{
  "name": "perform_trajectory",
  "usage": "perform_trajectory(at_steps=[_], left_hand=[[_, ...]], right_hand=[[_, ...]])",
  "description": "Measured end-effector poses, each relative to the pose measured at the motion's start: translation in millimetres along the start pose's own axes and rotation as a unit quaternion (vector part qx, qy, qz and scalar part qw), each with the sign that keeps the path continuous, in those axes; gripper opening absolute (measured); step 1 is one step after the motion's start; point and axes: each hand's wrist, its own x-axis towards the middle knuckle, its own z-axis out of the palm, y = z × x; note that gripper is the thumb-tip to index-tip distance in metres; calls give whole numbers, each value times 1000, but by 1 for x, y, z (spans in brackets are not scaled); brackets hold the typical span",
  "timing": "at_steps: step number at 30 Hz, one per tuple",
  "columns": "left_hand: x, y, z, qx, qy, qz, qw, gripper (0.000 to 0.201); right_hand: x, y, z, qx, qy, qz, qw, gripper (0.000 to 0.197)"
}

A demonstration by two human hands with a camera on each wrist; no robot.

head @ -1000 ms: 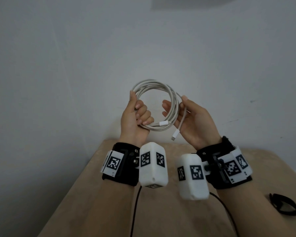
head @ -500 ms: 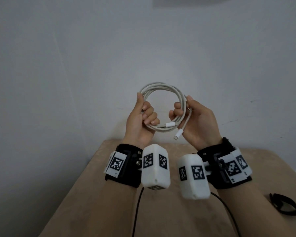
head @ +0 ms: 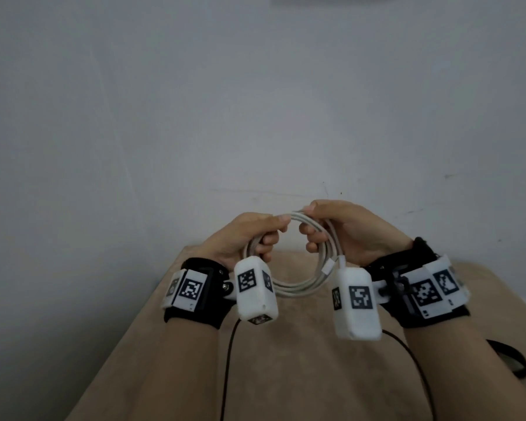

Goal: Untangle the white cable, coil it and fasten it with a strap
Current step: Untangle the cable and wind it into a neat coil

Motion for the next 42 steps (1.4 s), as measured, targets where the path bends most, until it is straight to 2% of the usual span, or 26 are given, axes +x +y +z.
perform_trajectory(at_steps=[3,8,15,21,30,37,42], left_hand=[[2,1,2,47,-6,22,999,30],[6,3,2,-1,8,38,999,42],[9,7,2,-72,53,66,994,43],[11,8,1,-198,99,104,970,40],[16,4,2,-253,169,142,942,44],[21,3,5,-273,196,137,932,46],[19,0,2,-234,168,96,953,42]], right_hand=[[3,2,4,-26,15,1,1000,21],[6,2,4,16,43,-47,998,22],[5,2,2,110,28,-96,989,27],[4,3,4,95,60,-117,987,31],[1,0,9,95,65,-111,987,33],[7,6,16,17,77,-167,983,41],[8,7,8,17,71,-177,982,36]])
